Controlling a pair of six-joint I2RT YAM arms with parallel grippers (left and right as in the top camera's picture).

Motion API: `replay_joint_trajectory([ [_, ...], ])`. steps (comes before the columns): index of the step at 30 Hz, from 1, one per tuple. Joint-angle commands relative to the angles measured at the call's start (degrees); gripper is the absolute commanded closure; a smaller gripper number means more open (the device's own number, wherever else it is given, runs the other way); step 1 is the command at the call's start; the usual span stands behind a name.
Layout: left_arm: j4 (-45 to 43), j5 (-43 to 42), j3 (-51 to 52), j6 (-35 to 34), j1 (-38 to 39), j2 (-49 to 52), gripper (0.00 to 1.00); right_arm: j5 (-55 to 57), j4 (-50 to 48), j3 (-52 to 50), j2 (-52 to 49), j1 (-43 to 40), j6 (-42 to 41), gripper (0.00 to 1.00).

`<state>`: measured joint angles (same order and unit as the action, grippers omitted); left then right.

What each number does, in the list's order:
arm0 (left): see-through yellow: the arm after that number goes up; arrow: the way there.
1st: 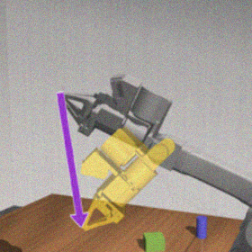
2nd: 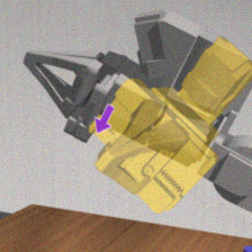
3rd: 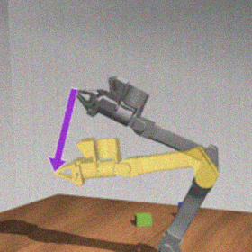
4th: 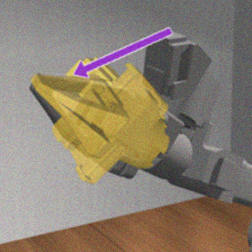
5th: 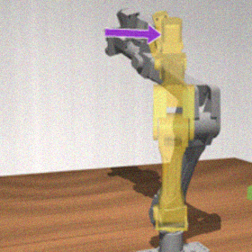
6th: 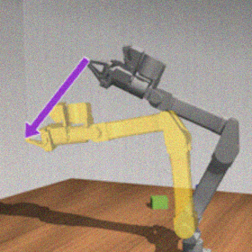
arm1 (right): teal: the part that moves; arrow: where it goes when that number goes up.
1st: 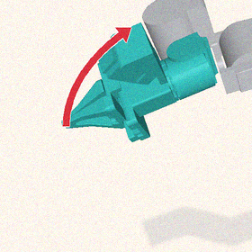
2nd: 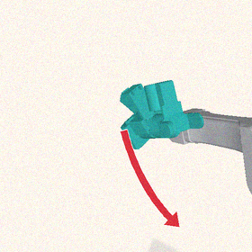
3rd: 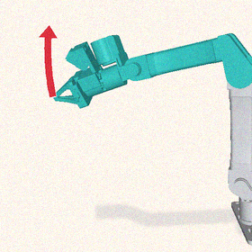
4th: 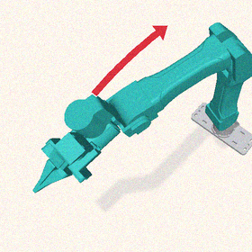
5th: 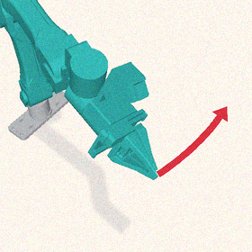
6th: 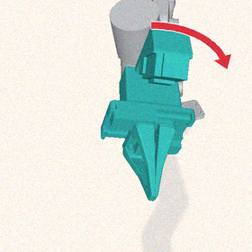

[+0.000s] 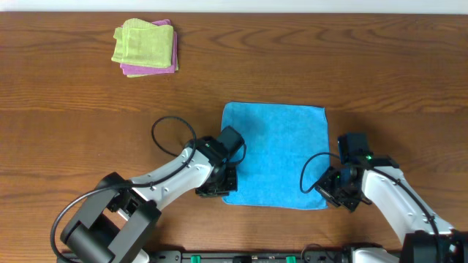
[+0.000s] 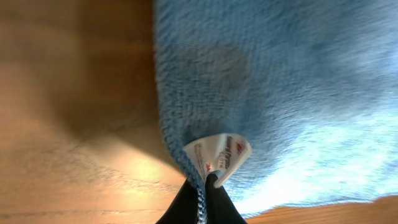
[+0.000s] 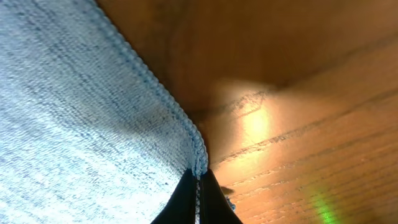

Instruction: Fold the cloth

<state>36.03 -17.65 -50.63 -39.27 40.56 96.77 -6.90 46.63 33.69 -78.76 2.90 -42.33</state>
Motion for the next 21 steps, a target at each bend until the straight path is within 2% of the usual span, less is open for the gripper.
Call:
replay_joint_trajectory([
  [1,0.2,-0.1,-3.4,1.9,-0.2,0.6,0.94,-0.1,0.0,2.3,-0.3,0.5,2.3,0.98],
  [10,0.1,1.8,-5.0,2.0,-1.1,0.6,0.94,0.2,-1.3,3.2,-0.3,0.5,2.8,0.98],
  [21,0.2,2.4,-6.3,1.6,-6.9,0.6,0.94,2.3,0.7,6.7,-0.3,0.5,3.9,0.99],
])
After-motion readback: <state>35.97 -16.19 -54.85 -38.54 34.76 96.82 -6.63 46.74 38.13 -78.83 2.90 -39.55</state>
